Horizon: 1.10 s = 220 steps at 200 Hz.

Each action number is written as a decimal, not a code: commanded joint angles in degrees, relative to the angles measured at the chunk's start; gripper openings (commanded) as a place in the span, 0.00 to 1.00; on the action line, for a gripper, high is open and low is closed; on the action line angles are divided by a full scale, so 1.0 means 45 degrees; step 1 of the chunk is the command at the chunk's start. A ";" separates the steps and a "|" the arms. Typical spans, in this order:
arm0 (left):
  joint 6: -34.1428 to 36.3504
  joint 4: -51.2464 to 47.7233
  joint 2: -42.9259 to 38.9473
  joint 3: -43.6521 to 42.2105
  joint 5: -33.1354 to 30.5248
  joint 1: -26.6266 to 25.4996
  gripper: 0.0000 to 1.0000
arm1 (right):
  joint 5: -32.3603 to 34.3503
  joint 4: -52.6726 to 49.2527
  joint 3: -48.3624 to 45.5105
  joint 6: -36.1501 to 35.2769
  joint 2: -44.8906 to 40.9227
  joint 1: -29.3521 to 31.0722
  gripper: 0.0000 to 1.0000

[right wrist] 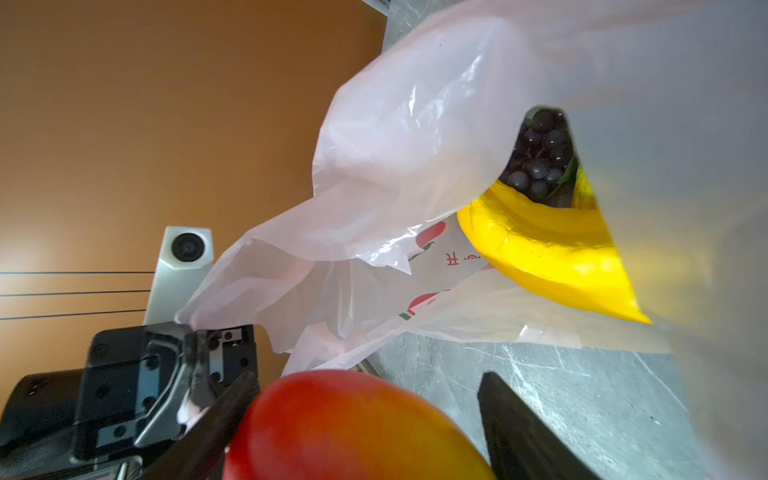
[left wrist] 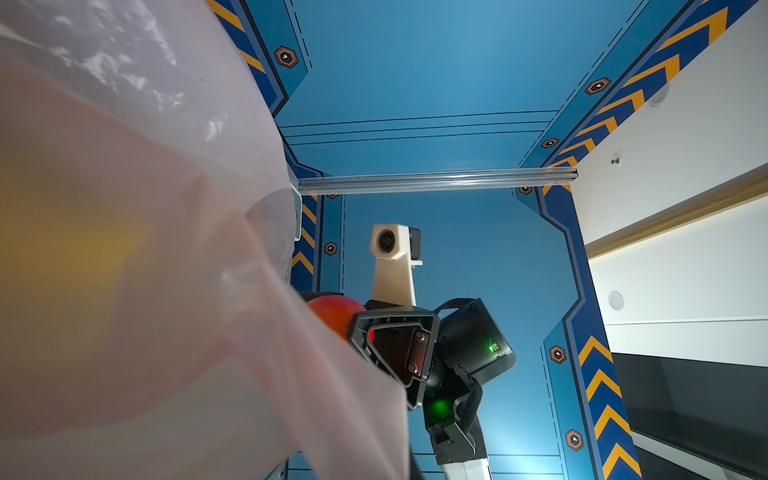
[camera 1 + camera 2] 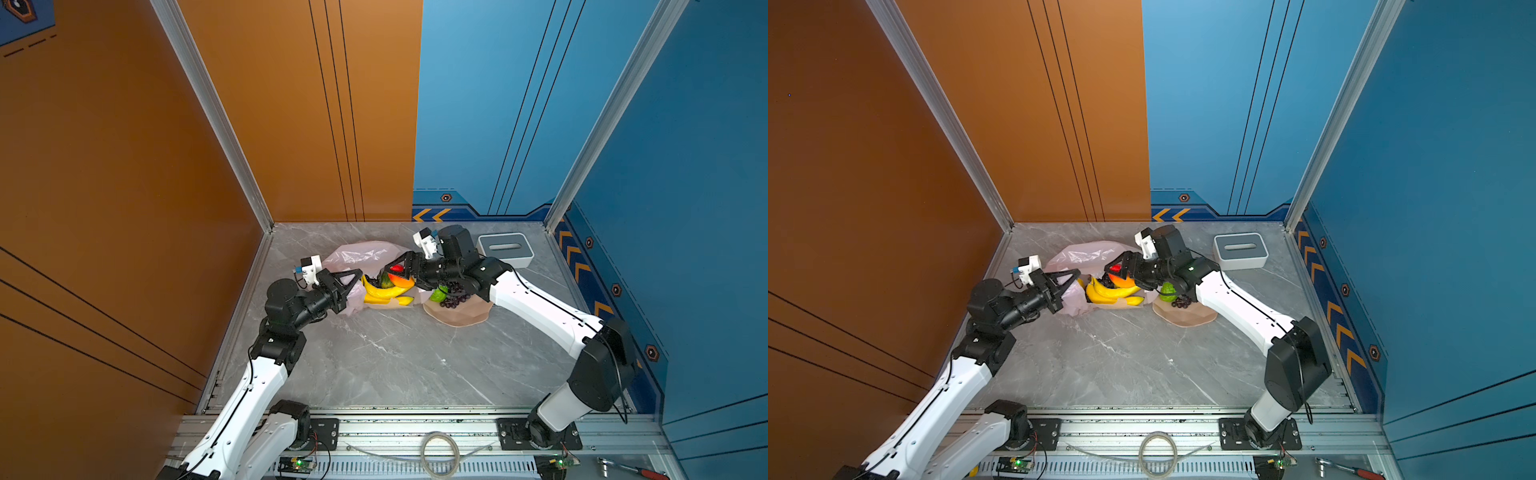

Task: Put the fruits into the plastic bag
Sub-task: 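Carry the mango to the bag mouth held by the left gripper, then insert the mango into the pink bag with the right gripper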

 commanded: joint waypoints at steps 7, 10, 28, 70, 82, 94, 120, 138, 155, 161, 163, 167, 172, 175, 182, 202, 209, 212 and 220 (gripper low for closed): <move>0.0169 0.0149 -0.0128 0.0470 -0.0025 -0.0086 0.00 | -0.0194 0.0196 0.0752 -0.0399 0.0653 0.0119 0.78; 0.0169 0.0144 -0.0126 0.0476 -0.0020 -0.0094 0.00 | -0.0202 0.0183 0.0795 -0.0401 0.0752 0.0138 0.78; 0.0169 0.0139 -0.0132 0.0451 -0.0006 -0.0085 0.00 | -0.0218 0.0021 0.1128 -0.0550 0.1273 0.0207 0.78; 0.0130 0.0154 -0.0184 0.0421 0.0014 -0.0074 0.00 | 0.0529 -0.1878 0.2770 -0.1908 0.2480 0.0480 0.78; 0.0130 0.0144 -0.0185 0.0425 0.0014 -0.0084 0.00 | 0.0706 -0.2293 0.3195 -0.2195 0.2844 0.0518 0.78; 0.0111 0.0148 -0.0185 0.0402 0.0014 -0.0081 0.00 | 0.0915 -0.2609 0.3579 -0.2425 0.3212 0.0539 0.78; 0.0111 0.0131 -0.0203 0.0402 0.0014 -0.0070 0.00 | 0.1491 -0.3377 0.4548 -0.2980 0.3981 0.0559 0.78; 0.0091 0.0148 -0.0204 0.0424 -0.0006 -0.0073 0.00 | 0.1974 -0.3849 0.5197 -0.3385 0.4446 0.0559 0.78; 0.0091 0.0148 -0.0211 0.0407 -0.0001 -0.0083 0.00 | 0.2527 -0.4326 0.5672 -0.3838 0.4817 0.0985 0.78; 0.0091 0.0141 -0.0204 0.0402 0.0004 -0.0076 0.00 | 0.2714 -0.4457 0.5809 -0.3990 0.4937 0.1020 0.78; 0.0091 0.0142 -0.0204 0.0402 0.0011 -0.0077 0.00 | 0.2810 -0.4519 0.5843 -0.4048 0.4976 0.1041 0.78; 0.0091 0.0137 -0.0209 0.0402 0.0014 -0.0095 0.00 | 0.2956 -0.4601 0.5901 -0.4139 0.5054 0.1064 0.78; 0.0086 0.0139 -0.0205 0.0386 0.0014 -0.0095 0.00 | 0.3143 -0.4705 0.5992 -0.4251 0.5152 0.1086 0.78; 0.0090 0.0130 -0.0204 0.0383 0.0016 -0.0100 0.00 | 0.3227 -0.4761 0.6033 -0.4320 0.5196 0.1103 0.78; 0.0091 0.0130 -0.0225 0.0363 0.0014 -0.0097 0.00 | 0.3465 -0.4853 0.6116 -0.4456 0.5328 0.1142 0.78; 0.0062 0.0139 -0.0224 0.0368 0.0015 -0.0085 0.00 | 0.4029 -0.4956 0.6312 -0.4761 0.5462 0.1194 0.78; 0.0071 0.0130 -0.0251 0.0365 -0.0005 -0.0090 0.00 | 0.4197 -0.4953 0.6379 -0.4845 0.5879 0.1203 0.78; 0.0069 0.0137 -0.0256 0.0346 -0.0006 -0.0087 0.00 | 0.4265 -0.4946 0.6408 -0.4868 0.5922 0.1204 0.78; 0.0081 0.0138 -0.0243 0.0346 -0.0006 -0.0096 0.00 | 0.4483 -0.4956 0.6501 -0.4959 0.6044 0.1225 0.78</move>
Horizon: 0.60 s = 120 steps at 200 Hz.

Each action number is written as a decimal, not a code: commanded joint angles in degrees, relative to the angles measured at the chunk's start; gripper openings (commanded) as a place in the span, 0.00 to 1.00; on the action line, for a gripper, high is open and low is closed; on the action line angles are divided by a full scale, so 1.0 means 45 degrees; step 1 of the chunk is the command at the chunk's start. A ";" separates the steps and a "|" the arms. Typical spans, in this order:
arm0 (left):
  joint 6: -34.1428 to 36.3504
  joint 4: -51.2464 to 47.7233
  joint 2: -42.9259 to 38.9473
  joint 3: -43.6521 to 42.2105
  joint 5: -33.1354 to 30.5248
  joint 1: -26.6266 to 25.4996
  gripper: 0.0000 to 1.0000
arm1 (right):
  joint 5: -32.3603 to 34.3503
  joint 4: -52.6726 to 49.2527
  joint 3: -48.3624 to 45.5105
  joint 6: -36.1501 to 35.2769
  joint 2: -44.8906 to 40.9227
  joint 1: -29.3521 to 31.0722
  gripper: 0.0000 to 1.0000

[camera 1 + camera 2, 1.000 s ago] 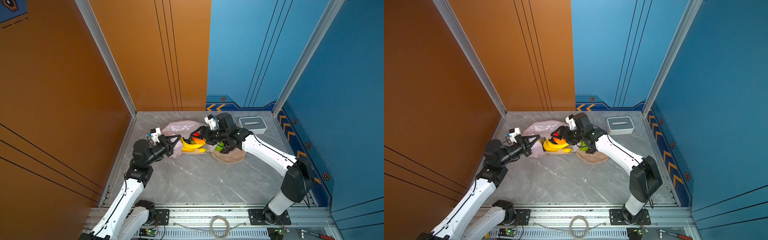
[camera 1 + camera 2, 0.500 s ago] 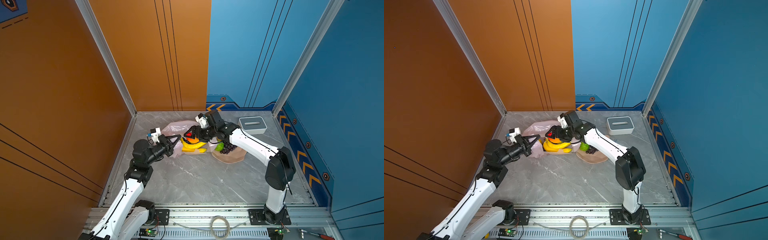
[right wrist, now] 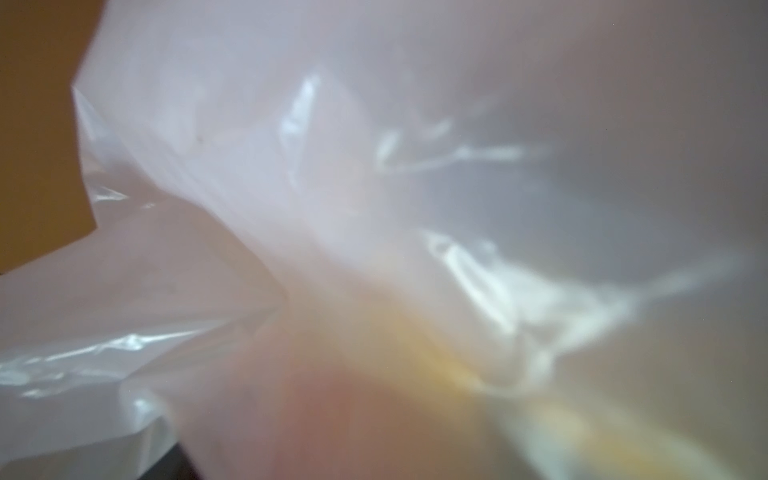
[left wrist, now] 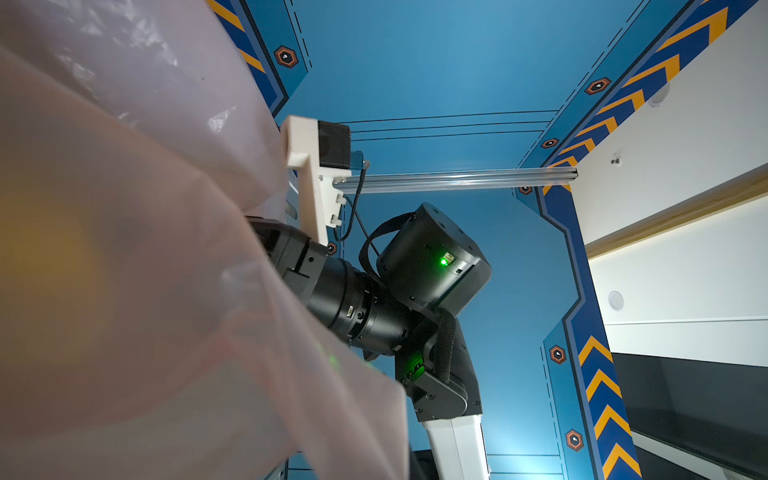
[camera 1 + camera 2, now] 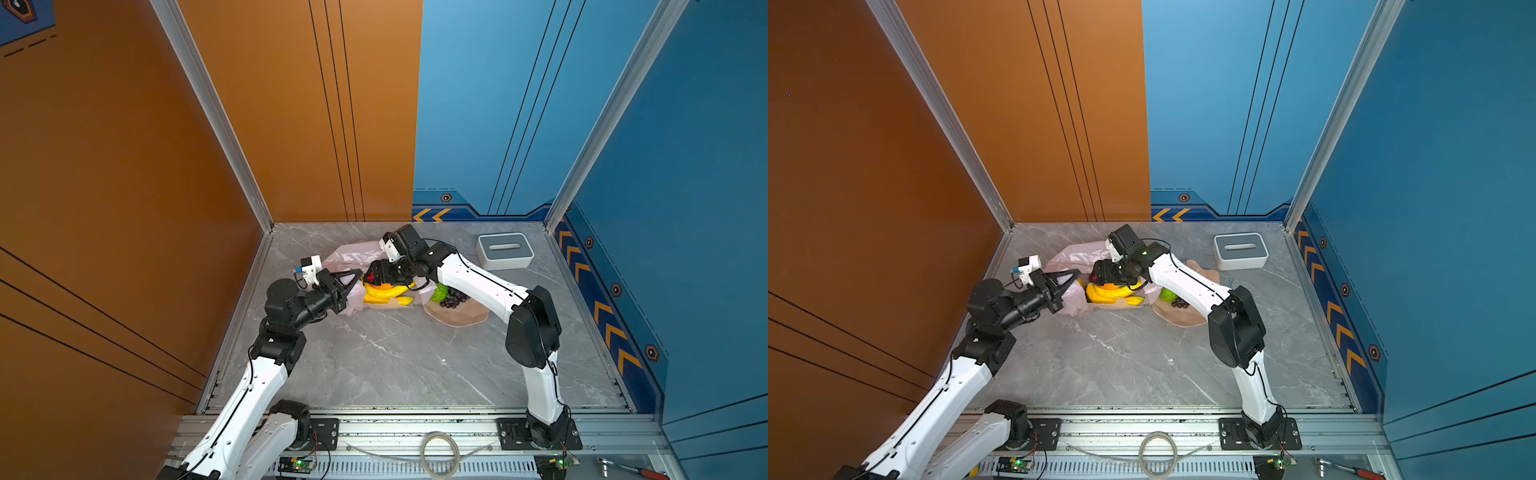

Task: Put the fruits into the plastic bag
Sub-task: 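Insert the mango into the pink bag with the right gripper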

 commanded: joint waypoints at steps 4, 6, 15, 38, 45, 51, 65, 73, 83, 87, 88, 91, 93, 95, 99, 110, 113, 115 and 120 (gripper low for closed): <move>0.0077 0.0131 -0.0238 0.0338 -0.0006 -0.0087 0.00 | 0.1348 -0.0555 0.0581 -0.0788 0.0632 0.0002 0.77; 0.0077 0.0134 -0.0238 0.0332 -0.0006 -0.0085 0.00 | 0.1430 -0.0555 0.0609 -0.0810 0.0660 0.0013 0.78; 0.0053 0.0130 -0.0254 0.0314 -0.0006 -0.0099 0.00 | 0.1777 -0.0545 0.0703 -0.0933 0.0808 0.0041 0.78; 0.0057 0.0148 -0.0282 0.0287 -0.0005 -0.0092 0.00 | 0.2831 -0.0501 0.0970 -0.1299 0.1102 0.0188 0.78; 0.0038 0.0141 -0.0268 0.0285 -0.0003 -0.0085 0.00 | 0.3136 -0.0427 0.1036 -0.1350 0.1183 0.0219 0.78; 0.0037 0.0142 -0.0292 0.0285 -0.0006 -0.0093 0.00 | 0.3347 -0.0302 0.1042 -0.1370 0.1234 0.0238 0.78; 0.0018 0.0137 -0.0277 0.0281 0.0014 -0.0099 0.00 | 0.3809 0.0058 0.1038 -0.1323 0.1366 0.0239 0.78; 0.0008 0.0130 -0.0310 0.0270 0.0014 -0.0090 0.00 | 0.4071 0.0262 0.1023 -0.1294 0.1437 0.0238 0.78; -0.0001 0.0136 -0.0307 0.0246 0.0014 -0.0094 0.00 | 0.4346 0.0532 0.1024 -0.1265 0.1517 0.0238 0.78; -0.0002 0.0144 -0.0324 0.0232 0.0014 -0.0094 0.00 | 0.4444 0.0631 0.1023 -0.1245 0.1561 0.0243 0.78; -0.0002 0.0137 -0.0320 0.0229 0.0014 -0.0089 0.00 | 0.4461 0.0653 0.1023 -0.1240 0.1574 0.0241 0.78; -0.0002 0.0130 -0.0317 0.0221 0.0014 -0.0094 0.00 | 0.4522 0.0729 0.1023 -0.1240 0.1595 0.0239 0.78; -0.0002 0.0134 -0.0326 0.0205 0.0014 -0.0086 0.00 | 0.4557 0.0776 0.1023 -0.1226 0.1604 0.0248 0.78; -0.0002 0.0135 -0.0329 0.0191 0.0014 -0.0089 0.00 | 0.4595 0.0828 0.1032 -0.1218 0.1611 0.0241 0.78; -0.0021 0.0145 -0.0345 0.0174 0.0014 -0.0101 0.00 | 0.4683 0.0928 0.1023 -0.1192 0.1649 0.0243 0.78; -0.0024 0.0144 -0.0355 0.0130 0.0014 -0.0091 0.00 | 0.4867 0.1216 0.1003 -0.1128 0.1746 0.0239 0.78; -0.0036 0.0131 -0.0358 0.0114 0.0014 -0.0092 0.00 | 0.4902 0.1280 0.1003 -0.1109 0.1790 0.0243 0.78; -0.0025 0.0144 -0.0356 0.0110 0.0014 -0.0091 0.00 | 0.4943 0.1339 0.1003 -0.1089 0.1825 0.0239 0.78; -0.0040 0.0135 -0.0360 0.0090 0.0032 -0.0096 0.00 | 0.4985 0.1419 0.1020 -0.1051 0.1891 0.0238 0.78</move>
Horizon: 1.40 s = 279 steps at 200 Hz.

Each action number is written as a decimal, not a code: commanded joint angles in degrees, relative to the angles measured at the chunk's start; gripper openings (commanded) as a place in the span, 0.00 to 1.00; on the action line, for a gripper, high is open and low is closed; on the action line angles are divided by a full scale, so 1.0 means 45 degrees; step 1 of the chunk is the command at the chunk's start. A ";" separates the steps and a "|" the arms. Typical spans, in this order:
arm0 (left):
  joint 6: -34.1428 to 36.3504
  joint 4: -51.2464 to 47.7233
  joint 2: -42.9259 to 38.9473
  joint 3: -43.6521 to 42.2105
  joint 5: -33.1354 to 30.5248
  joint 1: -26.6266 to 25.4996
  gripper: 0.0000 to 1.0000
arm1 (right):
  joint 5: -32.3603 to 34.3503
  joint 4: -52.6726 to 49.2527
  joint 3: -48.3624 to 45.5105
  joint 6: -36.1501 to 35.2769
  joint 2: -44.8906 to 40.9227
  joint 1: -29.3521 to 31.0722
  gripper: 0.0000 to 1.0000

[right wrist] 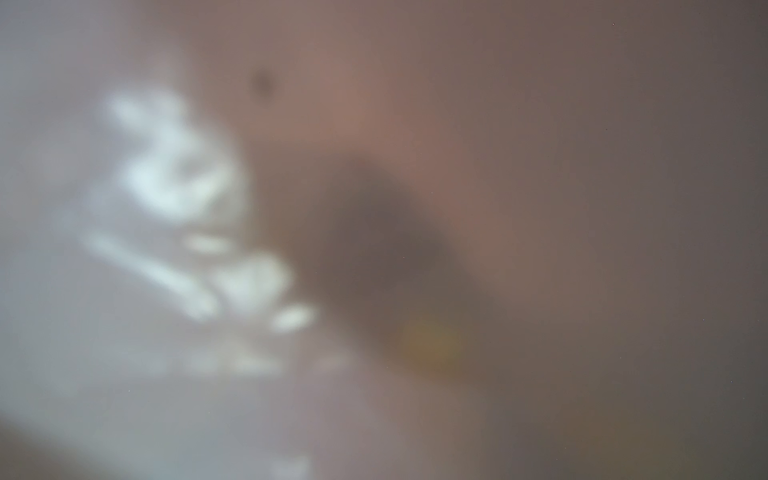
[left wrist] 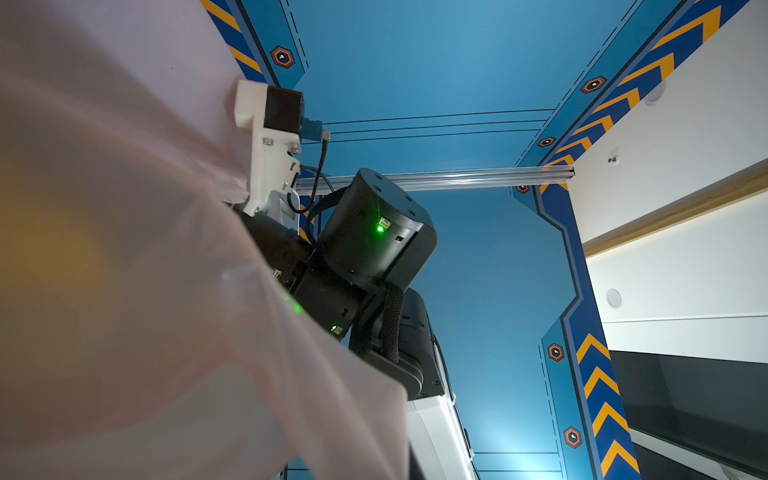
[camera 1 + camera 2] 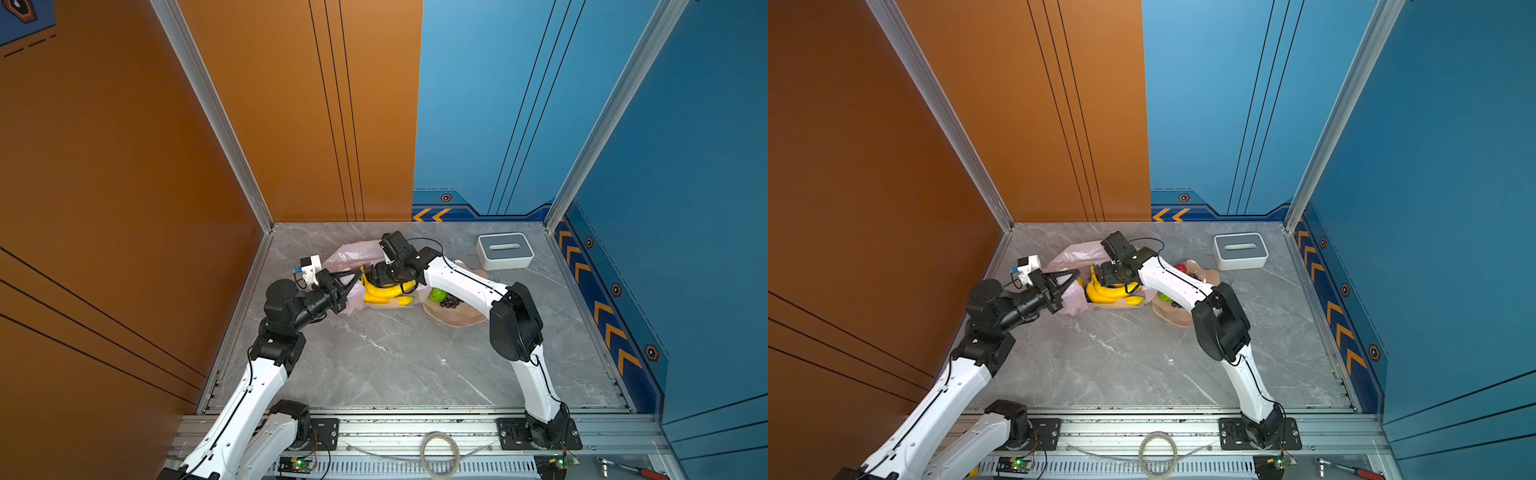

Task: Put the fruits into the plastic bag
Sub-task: 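Insert the mango into the pink bag with the right gripper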

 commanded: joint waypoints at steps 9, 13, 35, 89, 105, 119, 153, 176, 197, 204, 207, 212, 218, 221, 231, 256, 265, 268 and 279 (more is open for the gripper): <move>-0.0036 0.0142 -0.0244 0.0070 0.0043 -0.0090 0.00 | 0.1105 0.0871 0.0406 0.0090 0.0475 0.0025 0.78; -0.0046 0.0141 -0.0245 0.0061 0.0052 -0.0085 0.00 | 0.1152 0.0929 0.0410 0.0112 0.0515 0.0015 0.78; -0.0055 0.0148 -0.0290 0.0008 0.0053 -0.0090 0.00 | 0.1429 0.1201 0.0400 0.0176 0.0760 0.0025 0.78; -0.0075 0.0132 -0.0362 -0.0094 0.0073 -0.0091 0.00 | 0.1704 0.1641 0.0517 0.0176 0.1315 0.0094 0.79; -0.0099 0.0146 -0.0378 -0.0162 0.0053 -0.0084 0.00 | 0.1718 0.1640 0.0566 0.0176 0.1505 0.0084 0.79; -0.0095 0.0147 -0.0402 -0.0189 0.0034 -0.0081 0.00 | 0.1726 0.1603 0.0567 0.0176 0.1642 0.0088 0.80; -0.0096 0.0130 -0.0459 -0.0248 0.0033 -0.0076 0.00 | 0.1733 0.1392 0.0548 0.0147 0.1861 0.0108 0.81; -0.0109 0.0141 -0.0504 -0.0338 0.0004 -0.0074 0.00 | 0.1682 0.1348 0.0547 0.0116 0.1923 0.0130 0.82; -0.0115 0.0130 -0.0557 -0.0397 -0.0005 -0.0076 0.00 | 0.1654 0.1348 0.0601 0.0094 0.1922 0.0142 0.84; -0.0134 0.0139 -0.0577 -0.0398 0.0004 -0.0070 0.00 | 0.1647 0.1348 0.0607 0.0083 0.1922 0.0147 0.85; -0.0134 0.0132 -0.0603 -0.0393 -0.0004 -0.0070 0.00 | 0.1653 0.1333 0.0606 0.0079 0.1903 0.0160 0.85; -0.0145 0.0138 -0.0605 -0.0407 -0.0006 -0.0066 0.00 | 0.1640 0.1328 0.0630 0.0078 0.1903 0.0167 0.86; -0.0134 0.0140 -0.0630 -0.0413 -0.0012 -0.0079 0.00 | 0.1637 0.1309 0.0626 0.0060 0.1883 0.0172 0.86; -0.0143 0.0131 -0.0627 -0.0418 -0.0021 -0.0068 0.00 | 0.1637 0.1299 0.0626 0.0059 0.1883 0.0180 0.87; -0.0150 0.0145 -0.0615 -0.0426 -0.0025 -0.0072 0.00 | 0.1637 0.1289 0.0626 0.0044 0.1849 0.0181 0.88; -0.0143 0.0132 -0.0630 -0.0436 -0.0045 -0.0075 0.00 | 0.1658 0.1250 0.0626 0.0039 0.1749 0.0214 0.92; -0.0143 0.0142 -0.0625 -0.0418 -0.0035 -0.0071 0.00 | 0.1669 0.1250 0.0626 0.0016 0.1709 0.0220 0.94; -0.0135 0.0148 -0.0619 -0.0416 -0.0044 -0.0065 0.00 | 0.1658 0.1233 0.0626 0.0019 0.1686 0.0235 0.95; -0.0114 0.0138 -0.0596 -0.0416 -0.0035 -0.0083 0.00 | 0.1626 0.1221 0.0626 0.0000 0.1609 0.0221 0.98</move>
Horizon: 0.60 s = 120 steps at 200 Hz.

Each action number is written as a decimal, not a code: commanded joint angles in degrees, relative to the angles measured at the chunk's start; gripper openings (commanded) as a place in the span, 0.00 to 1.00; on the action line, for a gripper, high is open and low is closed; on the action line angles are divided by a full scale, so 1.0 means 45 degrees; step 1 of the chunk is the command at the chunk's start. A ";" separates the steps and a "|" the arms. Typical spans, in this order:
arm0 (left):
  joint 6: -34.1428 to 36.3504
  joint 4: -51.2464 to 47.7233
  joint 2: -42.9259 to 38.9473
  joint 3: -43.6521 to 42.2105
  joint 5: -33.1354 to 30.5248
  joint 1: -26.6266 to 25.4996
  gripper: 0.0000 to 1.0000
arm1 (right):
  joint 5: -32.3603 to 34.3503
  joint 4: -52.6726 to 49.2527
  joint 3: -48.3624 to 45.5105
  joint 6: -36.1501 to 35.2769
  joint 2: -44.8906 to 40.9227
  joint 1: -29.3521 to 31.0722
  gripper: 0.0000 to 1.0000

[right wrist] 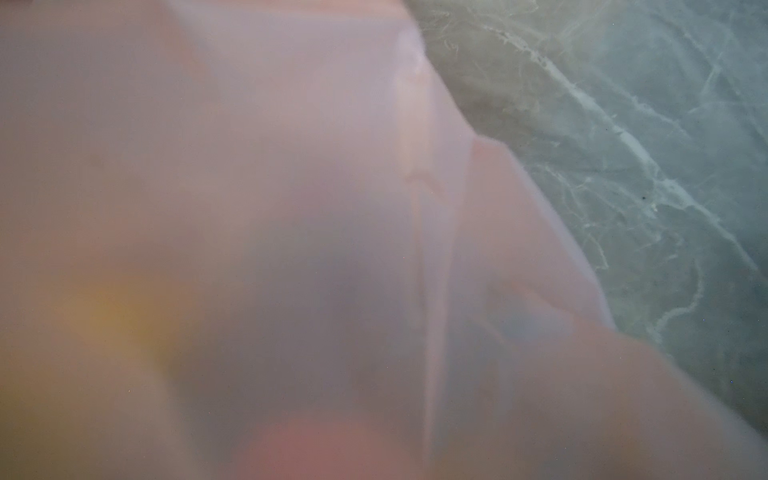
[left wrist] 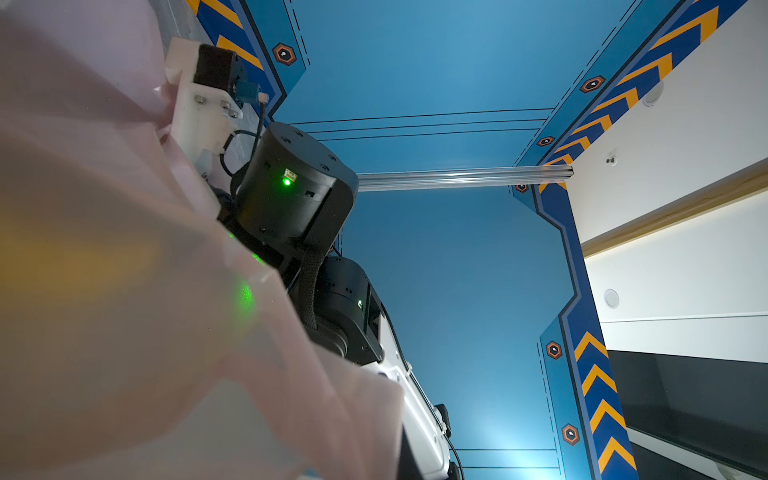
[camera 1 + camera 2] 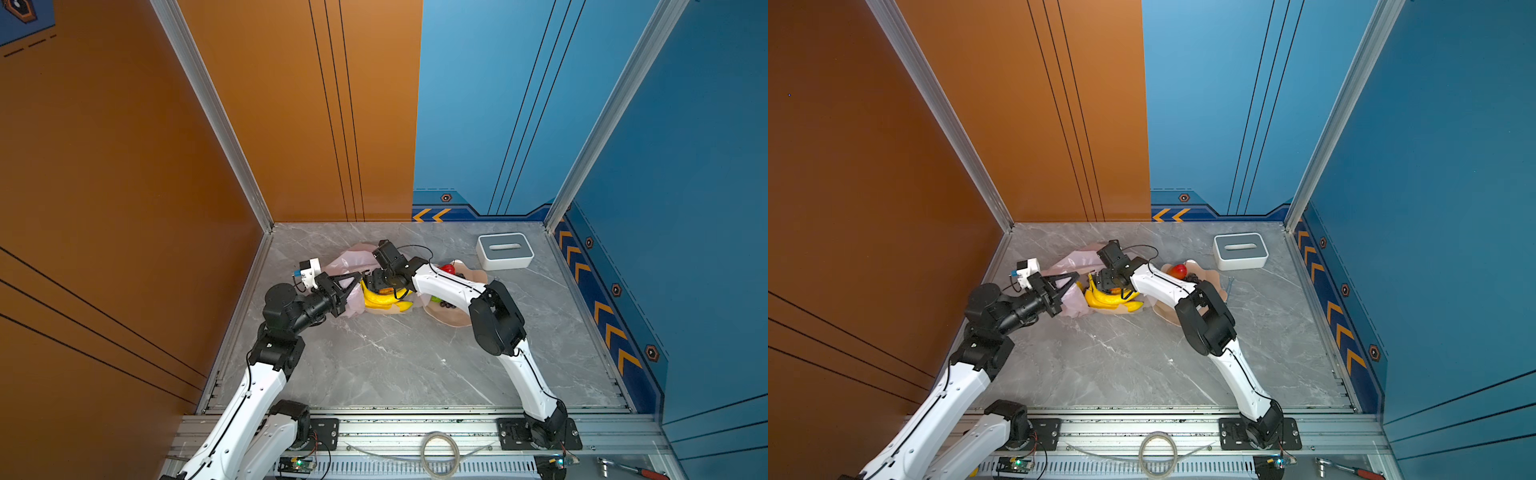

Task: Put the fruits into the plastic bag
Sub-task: 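Open the right gripper to release the mango inside the bag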

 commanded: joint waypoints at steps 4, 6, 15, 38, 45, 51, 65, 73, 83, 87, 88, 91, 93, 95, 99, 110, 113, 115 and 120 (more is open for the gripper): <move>-0.0017 0.0240 -0.0181 -0.0080 -0.0044 -0.0073 0.00 | 0.0359 -0.0254 0.0397 -0.0062 -0.0173 0.0078 1.00; -0.0017 0.0231 -0.0179 -0.0093 -0.0045 -0.0076 0.00 | 0.0362 -0.0255 0.0397 -0.0082 -0.0187 0.0075 1.00; 0.0002 0.0222 -0.0182 -0.0098 -0.0063 -0.0093 0.00 | 0.0352 -0.0275 0.0397 -0.0106 -0.0258 0.0074 1.00; 0.0002 0.0222 -0.0163 -0.0134 -0.0084 -0.0090 0.00 | 0.0117 -0.0295 0.0397 -0.0162 -0.0440 0.0080 1.00; 0.0001 0.0234 -0.0172 -0.0137 -0.0103 -0.0086 0.00 | 0.0035 -0.0295 0.0397 -0.0161 -0.0498 0.0069 1.00; 0.0021 0.0231 -0.0149 -0.0137 -0.0103 -0.0086 0.00 | -0.0096 -0.0277 0.0397 -0.0163 -0.0554 0.0056 1.00; 0.0012 0.0231 -0.0161 -0.0135 -0.0123 -0.0087 0.00 | -0.0445 -0.0266 0.0397 -0.0161 -0.0678 0.0035 1.00; 0.0033 0.0236 -0.0165 -0.0145 -0.0142 -0.0094 0.00 | -0.0680 -0.0256 0.0397 -0.0162 -0.0742 0.0020 1.00; 0.0042 0.0226 -0.0163 -0.0147 -0.0162 -0.0092 0.00 | -0.0994 -0.0236 0.0397 -0.0113 -0.0863 -0.0001 1.00; 0.0042 0.0234 -0.0158 -0.0156 -0.0151 -0.0084 0.00 | -0.1104 -0.0239 0.0397 -0.0103 -0.0914 -0.0008 1.00; 0.0042 0.0237 -0.0168 -0.0156 -0.0156 -0.0084 0.00 | -0.1129 -0.0228 0.0397 -0.0093 -0.0934 -0.0016 1.00; 0.0042 0.0233 -0.0164 -0.0171 -0.0178 -0.0089 0.00 | -0.1200 -0.0218 0.0402 -0.0084 -0.0976 -0.0020 1.00; 0.0056 0.0239 -0.0160 -0.0165 -0.0181 -0.0090 0.00 | -0.1239 -0.0227 0.0384 -0.0098 -0.1008 -0.0022 1.00; 0.0060 0.0240 -0.0168 -0.0173 -0.0181 -0.0095 0.00 | -0.1283 -0.0219 0.0379 -0.0077 -0.1036 -0.0033 1.00; 0.0059 0.0229 -0.0150 -0.0176 -0.0191 -0.0089 0.00 | -0.1355 -0.0217 0.0378 -0.0054 -0.1096 -0.0042 1.00; 0.0079 0.0229 -0.0140 -0.0176 -0.0201 -0.0094 0.00 | -0.1492 -0.0207 0.0322 -0.0044 -0.1325 -0.0043 1.00; 0.0073 0.0222 -0.0124 -0.0166 -0.0201 -0.0102 0.00 | -0.1504 -0.0198 0.0307 -0.0044 -0.1384 -0.0043 1.00; 0.0079 0.0222 -0.0125 -0.0164 -0.0201 -0.0093 0.00 | -0.1530 -0.0197 0.0302 -0.0044 -0.1432 -0.0043 1.00; 0.0100 0.0223 -0.0119 -0.0176 -0.0213 -0.0084 0.00 | -0.1580 -0.0178 0.0281 -0.0044 -0.1540 -0.0043 1.00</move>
